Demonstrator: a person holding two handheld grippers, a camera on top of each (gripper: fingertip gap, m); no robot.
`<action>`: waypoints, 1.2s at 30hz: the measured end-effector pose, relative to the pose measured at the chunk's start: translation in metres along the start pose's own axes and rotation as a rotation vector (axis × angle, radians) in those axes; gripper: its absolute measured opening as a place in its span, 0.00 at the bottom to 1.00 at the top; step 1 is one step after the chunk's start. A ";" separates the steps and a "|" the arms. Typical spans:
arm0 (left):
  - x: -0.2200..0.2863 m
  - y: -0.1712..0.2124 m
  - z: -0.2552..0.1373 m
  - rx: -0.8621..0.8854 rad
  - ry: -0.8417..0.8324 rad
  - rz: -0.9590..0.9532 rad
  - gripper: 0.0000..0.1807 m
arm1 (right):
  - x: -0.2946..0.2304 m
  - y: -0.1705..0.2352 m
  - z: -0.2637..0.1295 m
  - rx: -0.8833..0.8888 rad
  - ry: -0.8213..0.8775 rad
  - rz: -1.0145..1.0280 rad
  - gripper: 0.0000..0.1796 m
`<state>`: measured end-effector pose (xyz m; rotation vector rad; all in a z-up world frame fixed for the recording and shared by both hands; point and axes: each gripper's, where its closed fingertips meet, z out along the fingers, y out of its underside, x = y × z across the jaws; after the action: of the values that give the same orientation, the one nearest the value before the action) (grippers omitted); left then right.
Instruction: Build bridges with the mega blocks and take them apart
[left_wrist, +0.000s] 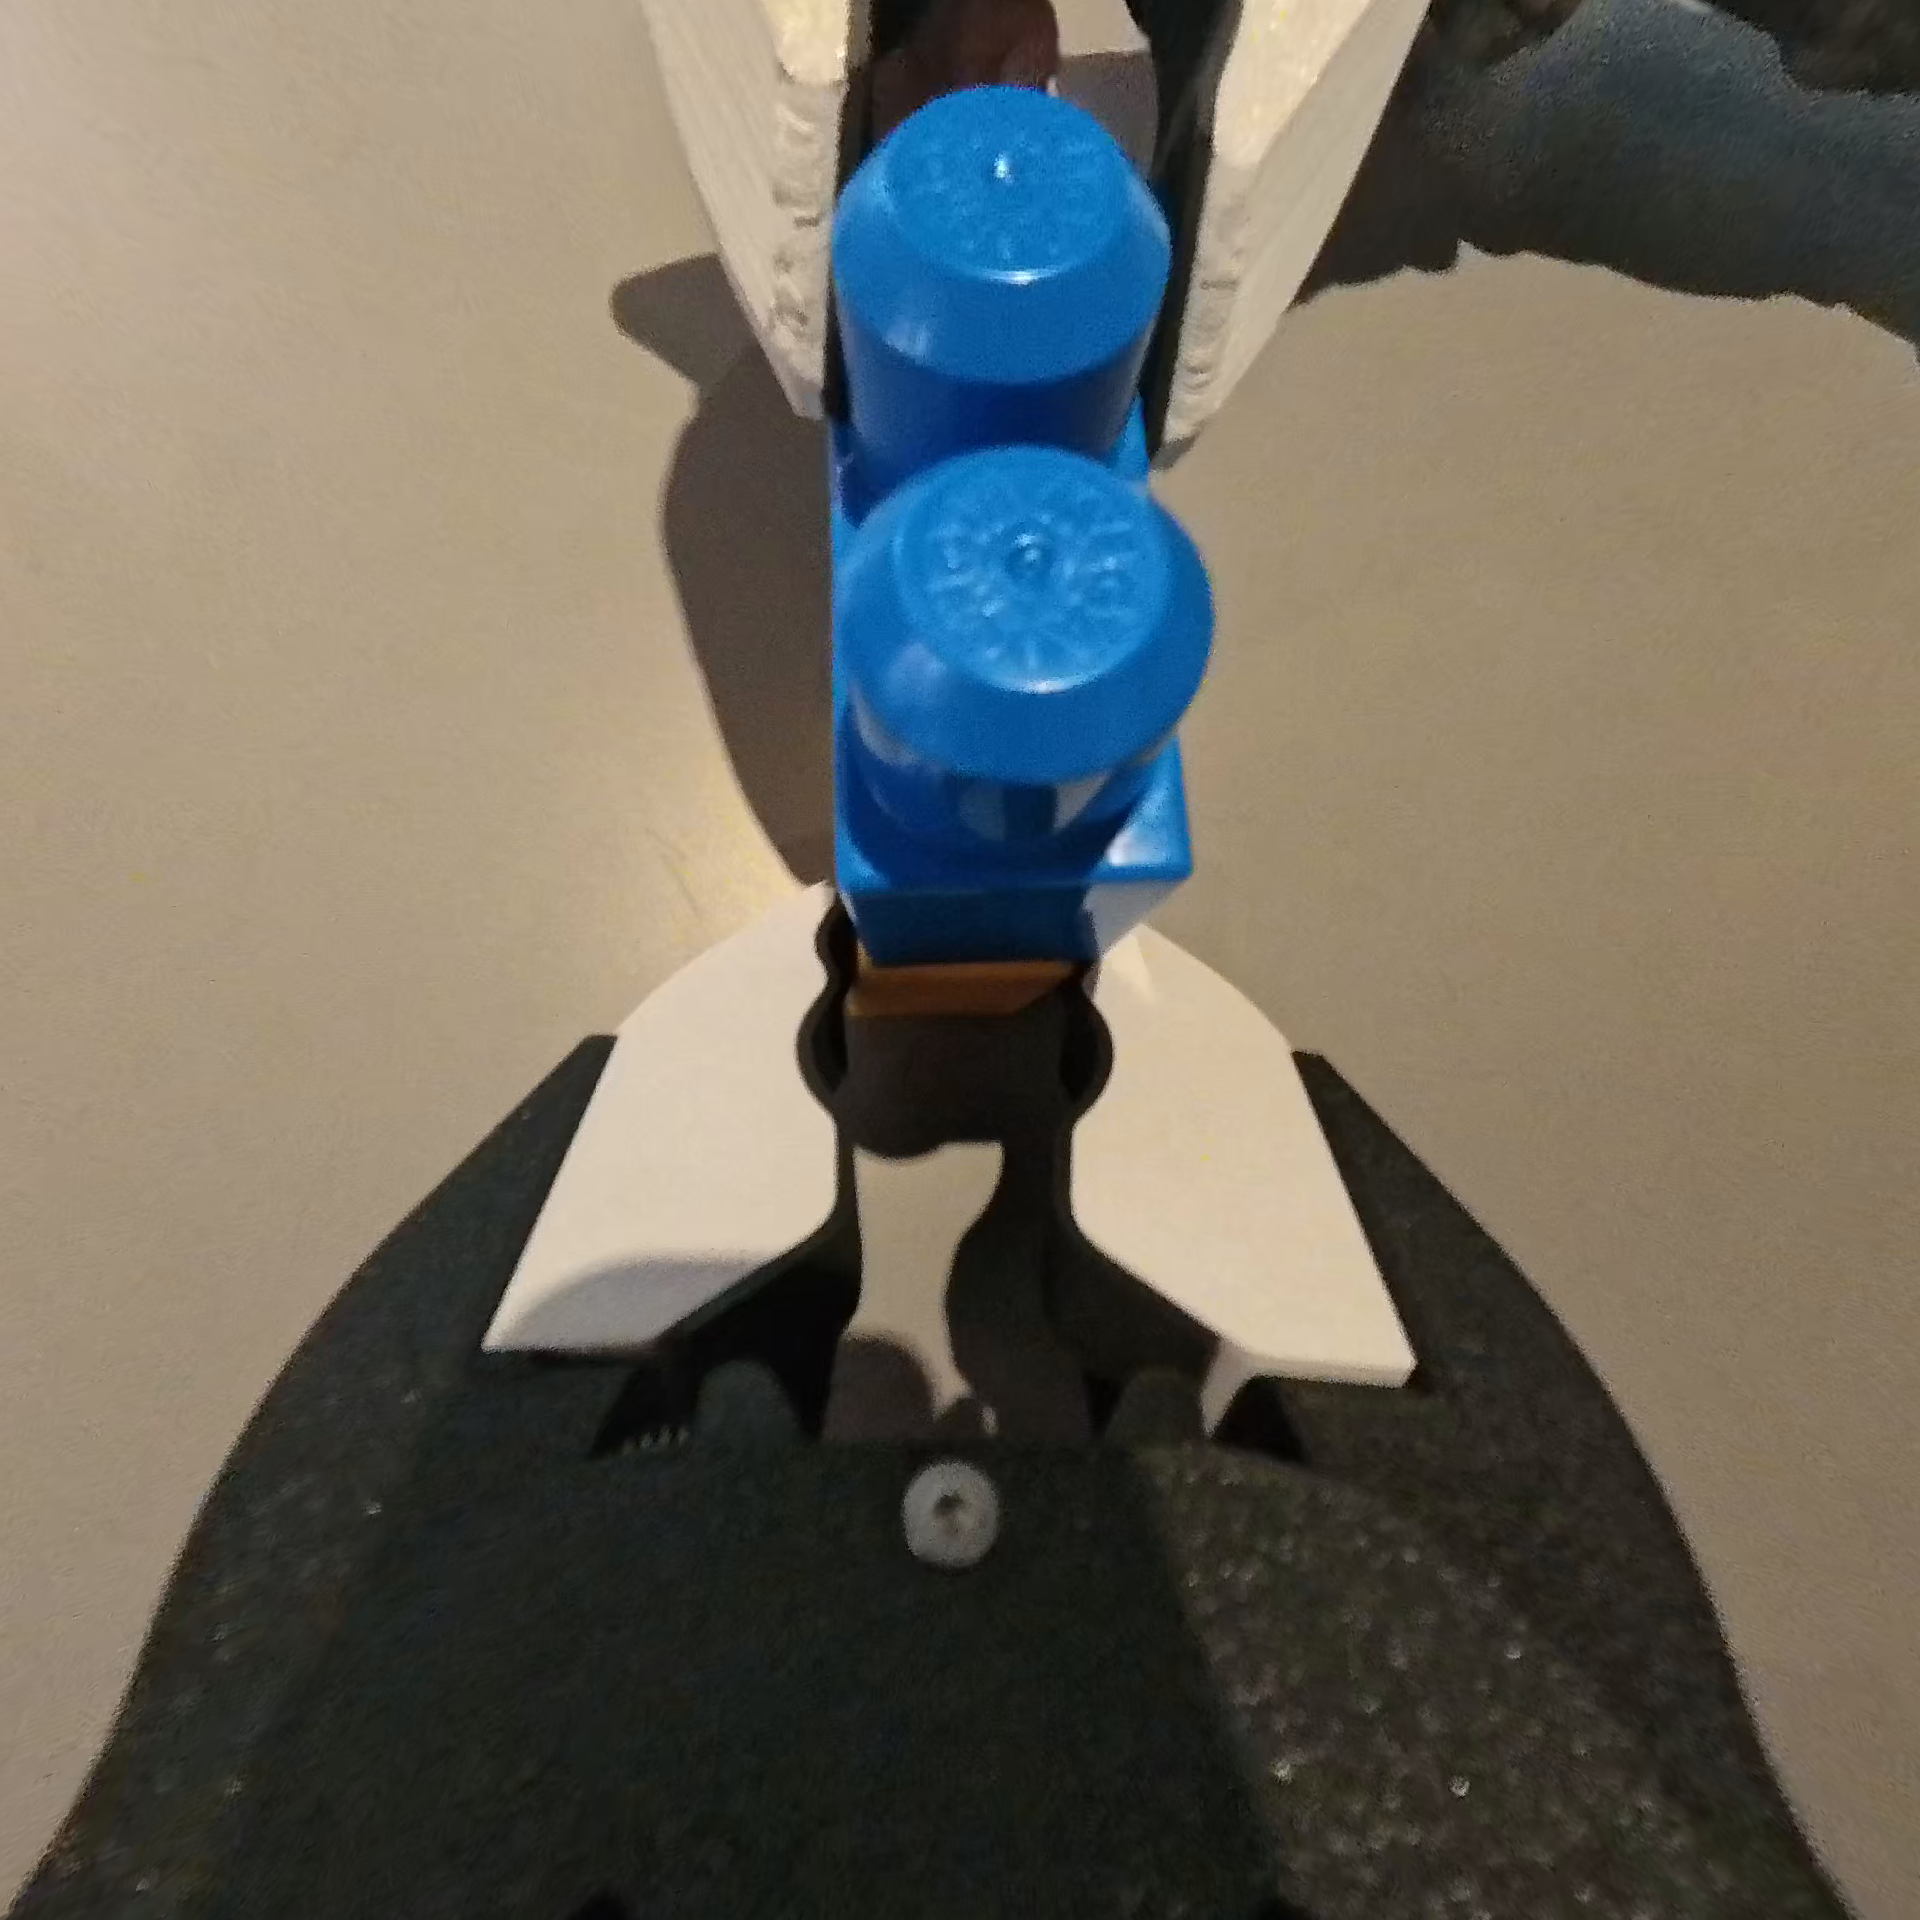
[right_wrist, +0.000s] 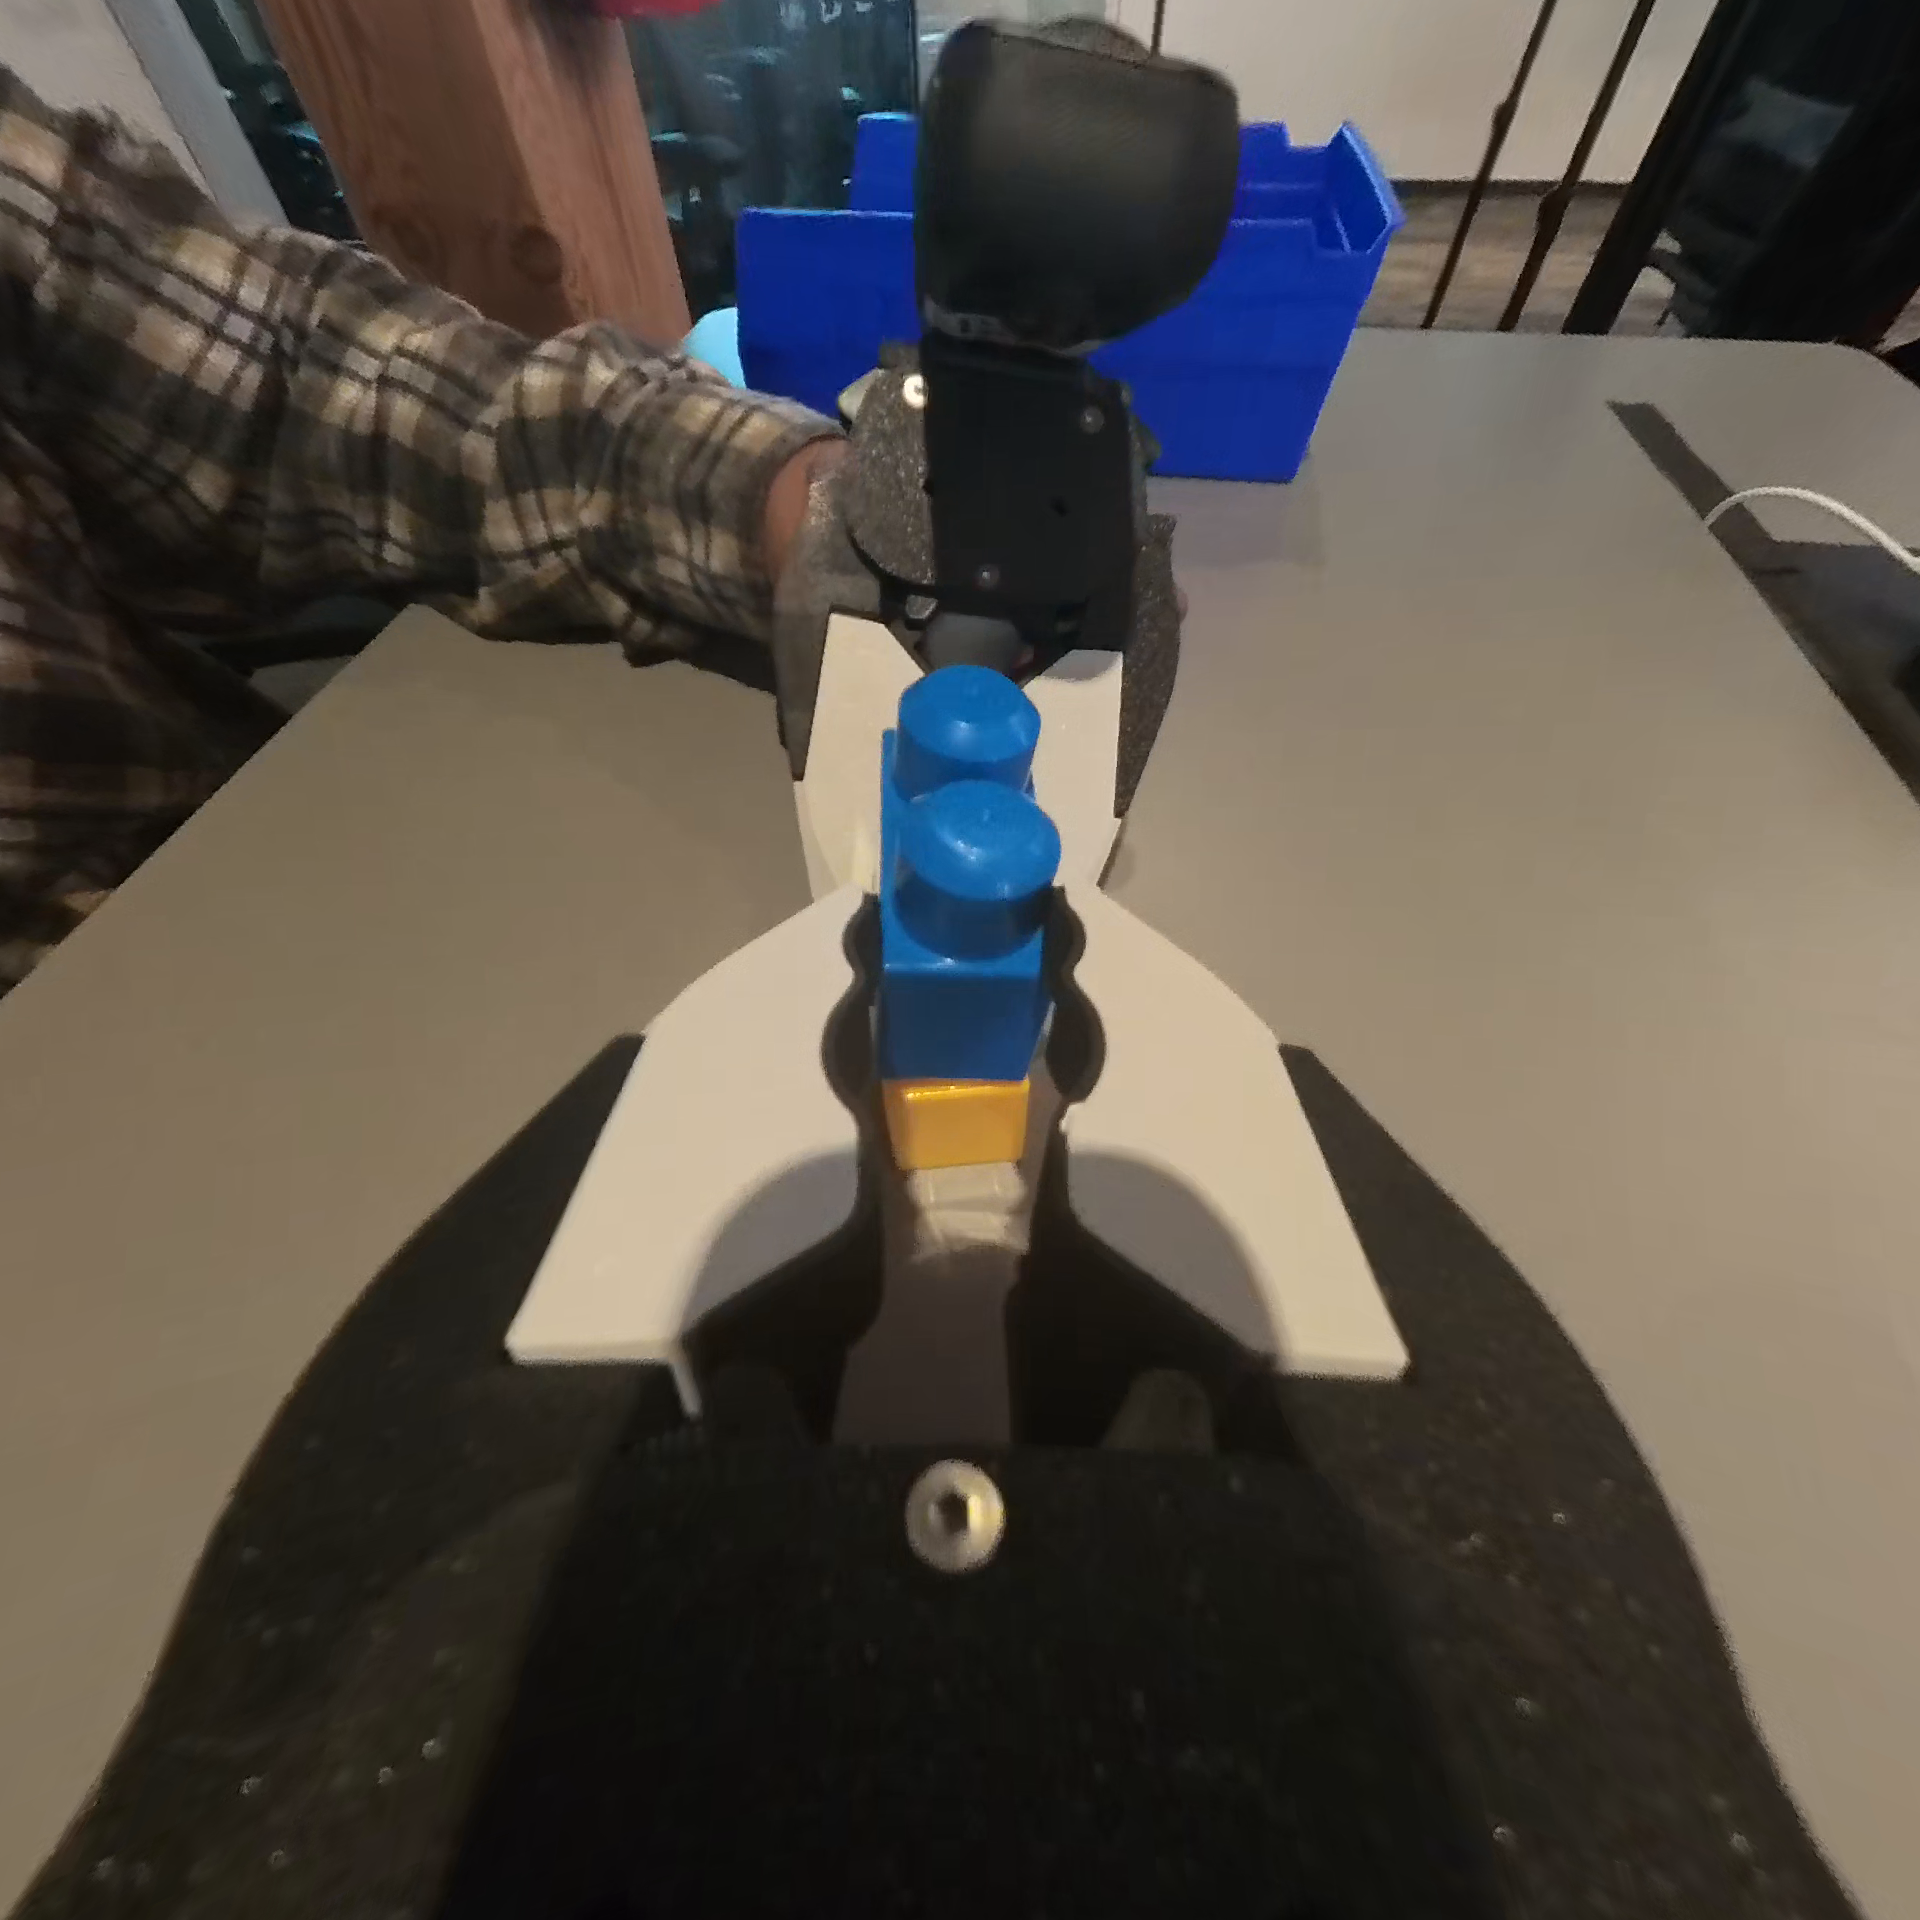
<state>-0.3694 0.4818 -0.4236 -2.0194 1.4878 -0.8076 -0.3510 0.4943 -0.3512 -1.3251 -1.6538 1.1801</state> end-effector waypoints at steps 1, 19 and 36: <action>0.000 0.000 0.000 0.000 0.001 0.000 0.21 | 0.000 0.000 0.000 -0.012 -0.004 0.010 0.17; -0.001 0.000 0.001 -0.017 -0.004 0.025 0.21 | 0.000 0.010 -0.002 -0.329 0.096 0.000 0.18; 0.001 -0.039 -0.032 0.275 -0.003 -0.021 0.23 | 0.001 0.010 0.000 -0.387 0.156 0.043 0.18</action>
<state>-0.3659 0.4900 -0.3735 -1.8329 1.2773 -0.9602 -0.3478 0.4963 -0.3603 -1.6502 -1.8034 0.7787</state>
